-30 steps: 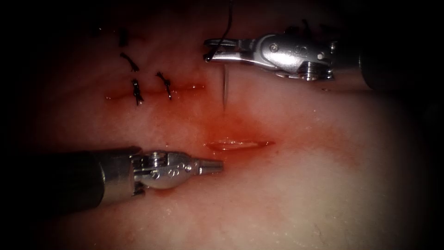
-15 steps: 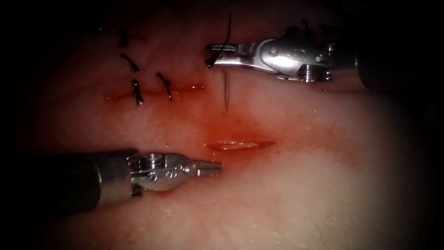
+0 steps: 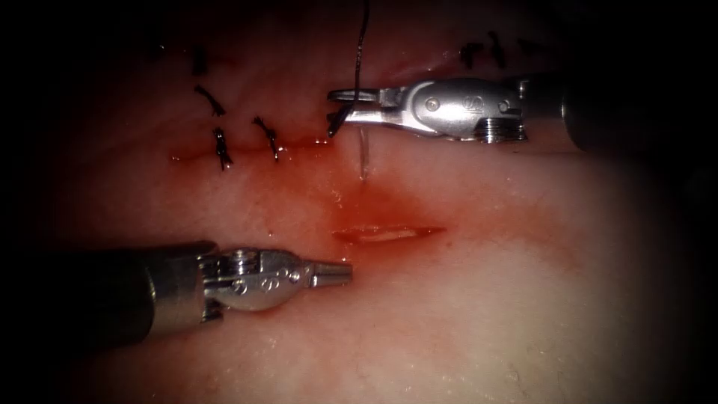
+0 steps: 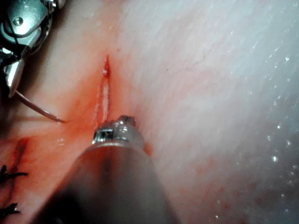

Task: Wound Closure

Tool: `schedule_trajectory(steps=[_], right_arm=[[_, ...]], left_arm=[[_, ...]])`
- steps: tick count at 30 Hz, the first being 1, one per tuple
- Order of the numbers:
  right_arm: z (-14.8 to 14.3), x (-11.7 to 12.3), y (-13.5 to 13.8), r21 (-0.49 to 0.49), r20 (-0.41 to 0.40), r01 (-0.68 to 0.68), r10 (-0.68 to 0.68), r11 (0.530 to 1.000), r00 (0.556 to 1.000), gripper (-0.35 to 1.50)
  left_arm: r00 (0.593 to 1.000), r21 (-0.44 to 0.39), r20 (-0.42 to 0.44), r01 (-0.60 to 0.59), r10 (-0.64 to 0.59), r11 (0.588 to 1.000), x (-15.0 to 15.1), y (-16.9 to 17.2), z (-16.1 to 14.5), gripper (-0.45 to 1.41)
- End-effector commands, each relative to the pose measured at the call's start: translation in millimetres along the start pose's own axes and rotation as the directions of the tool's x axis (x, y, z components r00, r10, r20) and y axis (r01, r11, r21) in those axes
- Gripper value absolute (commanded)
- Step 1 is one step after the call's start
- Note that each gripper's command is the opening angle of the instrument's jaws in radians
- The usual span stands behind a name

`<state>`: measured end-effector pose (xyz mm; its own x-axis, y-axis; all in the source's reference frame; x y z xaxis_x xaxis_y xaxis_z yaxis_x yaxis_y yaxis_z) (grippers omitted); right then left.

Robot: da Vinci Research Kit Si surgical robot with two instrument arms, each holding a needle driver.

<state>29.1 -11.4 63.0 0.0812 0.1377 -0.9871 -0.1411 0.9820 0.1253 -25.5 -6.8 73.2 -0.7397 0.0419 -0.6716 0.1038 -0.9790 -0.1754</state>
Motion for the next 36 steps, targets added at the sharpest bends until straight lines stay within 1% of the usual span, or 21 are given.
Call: schedule_trajectory(steps=[1, 5, 9, 10, 12, 15, 17, 22, 30, 36], right_arm=[[0.8, -1.1, -0.6, 0.006, 0.010, -0.002, 0.002, 1.000, 1.000, -0.35], [-0.2, -3.1, -1.9, 0.002, 0.046, 0.016, -0.016, 1.000, 0.999, -0.35], [-1.3, -5.3, -3.2, 0.011, 0.069, -0.021, 0.020, 1.000, 0.997, -0.35], [-1.5, -6.0, -3.6, 0.019, 0.068, -0.030, 0.028, 0.999, 0.997, -0.35], [-1.8, -7.4, -4.9, 0.049, 0.092, -0.050, 0.045, 0.998, 0.995, -0.35], [-2.1, -8.9, -6.6, 0.074, 0.123, -0.055, 0.046, 0.996, 0.991, -0.35], [-2.3, -9.4, -7.1, 0.077, 0.131, -0.065, 0.055, 0.995, 0.990, -0.35], [-2.5, -9.7, -7.3, 0.084, 0.134, -0.086, 0.074, 0.993, 0.988, -0.35], [-1.9, -10.4, -9.2, 0.141, 0.168, -0.110, 0.086, 0.984, 0.982, -0.35], [-2.4, -11.0, -10.0, 0.174, 0.175, -0.108, 0.078, 0.979, 0.982, -0.35]], left_arm=[[1.000, 0.002, 0.001, -0.001, 0.001, 1.000, 0.1, -0.3, 0.7, 0.06], [1.000, 0.002, 0.002, 0.000, 0.000, 1.000, 0.0, -0.4, 0.5, 0.06], [1.000, 0.001, 0.001, 0.000, 0.000, 1.000, 0.0, -0.5, 0.3, 0.06], [1.000, 0.003, 0.003, 0.001, -0.001, 1.000, 0.0, -0.6, 0.3, 0.06], [1.000, 0.004, 0.004, 0.001, -0.001, 1.000, -0.1, -0.7, 0.2, 0.06], [1.000, 0.005, 0.005, 0.000, -0.001, 1.000, -0.2, -0.7, 0.1, 0.07], [1.000, 0.007, 0.008, 0.001, -0.001, 1.000, -0.3, -0.8, -0.1, 0.07], [1.000, 0.007, 0.014, 0.002, -0.002, 1.000, -0.4, -1.0, -0.6, 0.07], [1.000, 0.010, 0.019, 0.001, -0.002, 1.000, -0.7, -1.2, -1.2, 0.09], [1.000, 0.020, 0.026, 0.005, -0.006, 1.000, -0.9, -1.6, -2.8, 0.14]])
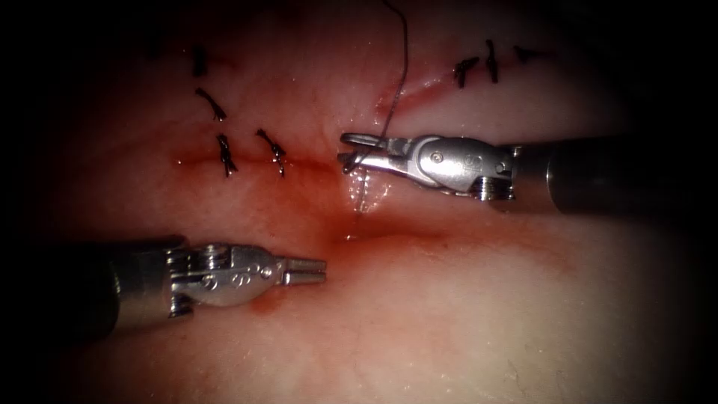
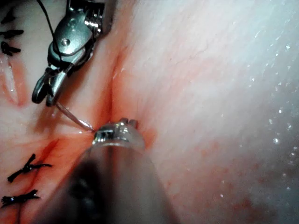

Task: Wound Closure

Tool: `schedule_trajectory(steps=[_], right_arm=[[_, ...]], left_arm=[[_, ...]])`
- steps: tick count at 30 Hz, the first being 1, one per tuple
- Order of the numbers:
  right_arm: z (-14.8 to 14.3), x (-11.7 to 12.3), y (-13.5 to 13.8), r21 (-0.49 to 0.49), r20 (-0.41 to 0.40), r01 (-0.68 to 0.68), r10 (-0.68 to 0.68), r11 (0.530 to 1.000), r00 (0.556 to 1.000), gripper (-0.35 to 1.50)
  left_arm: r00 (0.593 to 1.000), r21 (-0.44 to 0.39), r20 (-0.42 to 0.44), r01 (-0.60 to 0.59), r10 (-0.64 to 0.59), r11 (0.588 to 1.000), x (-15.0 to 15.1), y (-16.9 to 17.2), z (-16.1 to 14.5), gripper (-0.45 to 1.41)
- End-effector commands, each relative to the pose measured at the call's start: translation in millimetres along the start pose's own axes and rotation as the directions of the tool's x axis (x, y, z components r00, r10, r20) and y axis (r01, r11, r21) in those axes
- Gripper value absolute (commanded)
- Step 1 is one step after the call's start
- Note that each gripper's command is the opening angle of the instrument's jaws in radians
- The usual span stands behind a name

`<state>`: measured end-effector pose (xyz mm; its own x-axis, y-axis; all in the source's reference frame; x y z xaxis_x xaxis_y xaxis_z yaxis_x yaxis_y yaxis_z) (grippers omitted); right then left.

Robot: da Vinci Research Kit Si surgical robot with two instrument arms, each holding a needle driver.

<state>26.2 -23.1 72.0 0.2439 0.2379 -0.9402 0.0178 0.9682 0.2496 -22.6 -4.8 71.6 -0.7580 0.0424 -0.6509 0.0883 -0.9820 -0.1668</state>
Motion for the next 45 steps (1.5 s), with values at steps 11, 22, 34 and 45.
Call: schedule_trajectory(steps=[11, 22, 34, 45], right_arm=[[1.5, -0.4, -1.4, 0.059, 0.009, 0.021, -0.021, 0.998, 1.000, -0.35], [2.1, -1.9, -2.9, 0.119, 0.043, -0.002, -0.003, 0.993, 0.999, -0.35], [1.9, -4.0, -4.7, 0.159, 0.099, -0.027, 0.012, 0.987, 0.995, -0.35], [1.5, -5.1, -5.6, 0.170, 0.127, -0.047, 0.026, 0.984, 0.992, -0.35]], left_arm=[[0.999, 0.055, -0.013, 0.049, -0.049, 0.997, 0.6, -1.2, -3.7, 0.12], [0.998, 0.068, -0.001, 0.065, -0.065, 0.996, 0.3, -1.2, -4.3, 0.11], [0.997, 0.085, -0.002, 0.077, -0.077, 0.993, -0.1, -1.6, -5.3, 0.11], [0.996, 0.095, 0.001, 0.086, -0.087, 0.992, -0.2, -1.8, -5.4, 0.11]])
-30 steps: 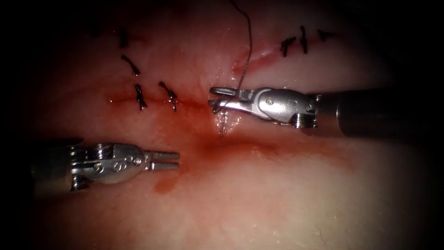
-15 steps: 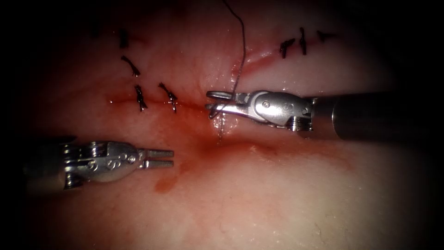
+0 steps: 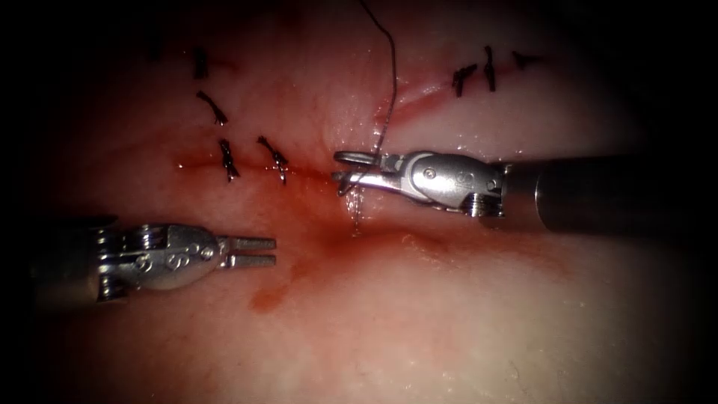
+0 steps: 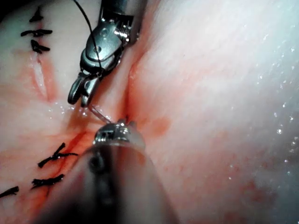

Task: Wound Closure

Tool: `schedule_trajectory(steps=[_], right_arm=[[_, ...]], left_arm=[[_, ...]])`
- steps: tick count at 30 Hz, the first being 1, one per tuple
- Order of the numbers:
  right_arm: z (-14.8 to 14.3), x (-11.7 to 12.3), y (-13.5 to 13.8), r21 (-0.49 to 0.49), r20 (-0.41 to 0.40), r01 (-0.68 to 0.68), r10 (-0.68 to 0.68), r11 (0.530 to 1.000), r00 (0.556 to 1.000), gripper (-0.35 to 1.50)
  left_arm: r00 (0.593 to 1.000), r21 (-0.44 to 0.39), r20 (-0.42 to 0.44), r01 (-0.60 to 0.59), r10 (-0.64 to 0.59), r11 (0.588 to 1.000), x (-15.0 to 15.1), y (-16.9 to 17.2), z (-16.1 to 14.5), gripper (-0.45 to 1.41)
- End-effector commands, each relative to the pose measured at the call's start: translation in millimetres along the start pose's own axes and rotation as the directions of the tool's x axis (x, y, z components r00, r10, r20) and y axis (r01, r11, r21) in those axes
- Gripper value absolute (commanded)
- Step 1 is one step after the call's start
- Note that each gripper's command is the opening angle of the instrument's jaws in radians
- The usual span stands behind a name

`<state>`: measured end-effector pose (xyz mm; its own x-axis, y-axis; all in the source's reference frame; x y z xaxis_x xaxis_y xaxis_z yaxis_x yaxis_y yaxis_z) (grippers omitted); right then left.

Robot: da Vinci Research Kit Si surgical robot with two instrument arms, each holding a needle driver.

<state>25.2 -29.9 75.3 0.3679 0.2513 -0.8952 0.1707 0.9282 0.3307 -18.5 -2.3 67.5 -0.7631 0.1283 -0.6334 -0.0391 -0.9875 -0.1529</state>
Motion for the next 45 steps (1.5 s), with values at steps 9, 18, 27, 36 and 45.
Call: schedule_trajectory(steps=[9, 18, 27, 36, 45], right_arm=[[1.1, -1.0, -0.2, 0.011, 0.022, -0.009, 0.009, 1.000, 1.000, -0.35], [0.9, -2.3, -0.8, 0.024, 0.051, -0.017, 0.016, 1.000, 0.999, -0.35], [0.1, 0.1, 1.1, -0.021, -0.019, -0.056, 0.055, 0.998, 0.998, -0.35], [-4.0, 9.5, 7.7, -0.195, -0.197, -0.107, 0.068, 0.975, 0.978, -0.35], [-4.2, 10.4, 9.9, -0.217, -0.226, -0.090, 0.039, 0.972, 0.973, -0.35]], left_arm=[[1.000, 0.008, 0.001, 0.006, -0.006, 1.000, 0.0, -0.3, 0.6, 0.11], [1.000, 0.010, 0.004, 0.009, -0.009, 1.000, -0.1, -0.4, 0.6, 0.11], [1.000, 0.017, 0.006, 0.007, -0.007, 1.000, 0.1, -0.3, 0.9, 0.09], [1.000, 0.029, -0.003, -0.029, 0.029, 0.999, 2.3, 1.4, 6.2, 0.01], [0.998, 0.021, -0.044, -0.052, 0.053, 0.998, 2.2, 2.4, 12.5, 0.02]])
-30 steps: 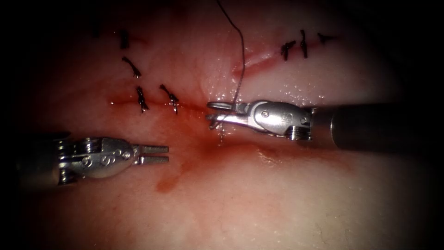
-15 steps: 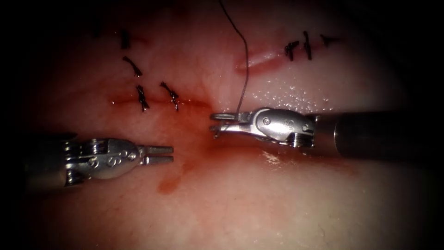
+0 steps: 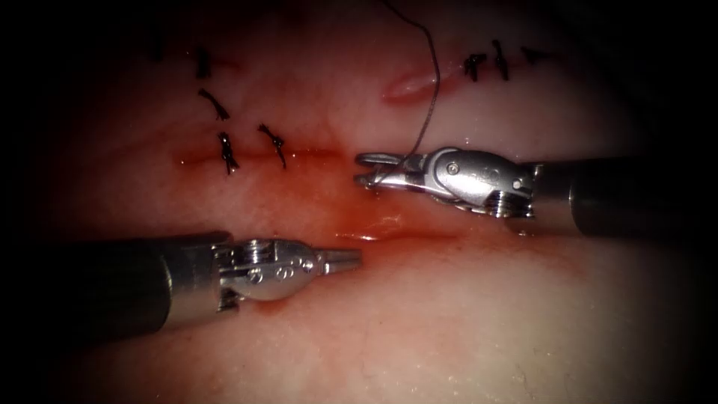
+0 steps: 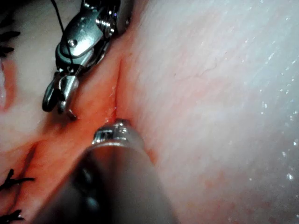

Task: Wound Closure

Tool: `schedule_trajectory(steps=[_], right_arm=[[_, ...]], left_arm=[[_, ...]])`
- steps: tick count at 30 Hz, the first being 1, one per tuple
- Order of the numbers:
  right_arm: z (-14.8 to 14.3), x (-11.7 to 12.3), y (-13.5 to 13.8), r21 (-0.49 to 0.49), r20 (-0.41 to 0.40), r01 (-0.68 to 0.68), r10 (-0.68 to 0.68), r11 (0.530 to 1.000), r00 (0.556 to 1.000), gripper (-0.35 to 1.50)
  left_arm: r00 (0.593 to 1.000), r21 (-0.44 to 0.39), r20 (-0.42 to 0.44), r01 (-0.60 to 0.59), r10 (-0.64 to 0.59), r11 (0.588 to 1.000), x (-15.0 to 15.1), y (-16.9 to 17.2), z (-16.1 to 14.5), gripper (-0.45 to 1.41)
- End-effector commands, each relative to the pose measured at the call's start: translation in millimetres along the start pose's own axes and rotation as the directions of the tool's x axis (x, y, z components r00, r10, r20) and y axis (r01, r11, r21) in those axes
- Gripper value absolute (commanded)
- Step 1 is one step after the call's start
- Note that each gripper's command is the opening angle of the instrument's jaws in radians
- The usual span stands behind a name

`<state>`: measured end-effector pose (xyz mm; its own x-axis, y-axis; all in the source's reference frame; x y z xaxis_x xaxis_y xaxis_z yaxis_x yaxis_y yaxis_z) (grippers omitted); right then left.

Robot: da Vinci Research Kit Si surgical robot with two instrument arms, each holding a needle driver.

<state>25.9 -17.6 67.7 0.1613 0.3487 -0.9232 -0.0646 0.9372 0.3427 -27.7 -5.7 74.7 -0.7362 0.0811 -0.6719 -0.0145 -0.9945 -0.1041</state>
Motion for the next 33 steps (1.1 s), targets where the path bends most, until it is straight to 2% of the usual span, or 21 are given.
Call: schedule_trajectory(steps=[1, 8, 13, 33], right_arm=[[1.0, 0.4, 0.9, -0.005, -0.008, 0.013, -0.013, 1.000, 1.000, -0.35], [0.2, 3.4, 3.0, -0.028, -0.027, 0.051, -0.052, 0.998, 0.998, -0.35], [0.2, 4.7, 3.6, -0.031, -0.035, 0.063, -0.064, 0.998, 0.997, -0.35], [1.2, 6.2, 5.3, -0.066, -0.076, 0.043, -0.048, 0.997, 0.996, -0.35]], left_arm=[[1.000, -0.007, -0.002, -0.005, 0.005, 1.000, -0.1, -0.1, 1.2, 0.02], [0.999, -0.039, 0.021, -0.026, 0.027, 0.999, -1.8, 0.1, 2.3, 0.04], [0.999, -0.050, 0.033, -0.024, 0.025, 0.998, -2.1, 0.4, 2.4, 0.04], [0.999, -0.059, 0.037, -0.026, 0.028, 0.998, -2.1, 0.6, 2.2, 0.04]])
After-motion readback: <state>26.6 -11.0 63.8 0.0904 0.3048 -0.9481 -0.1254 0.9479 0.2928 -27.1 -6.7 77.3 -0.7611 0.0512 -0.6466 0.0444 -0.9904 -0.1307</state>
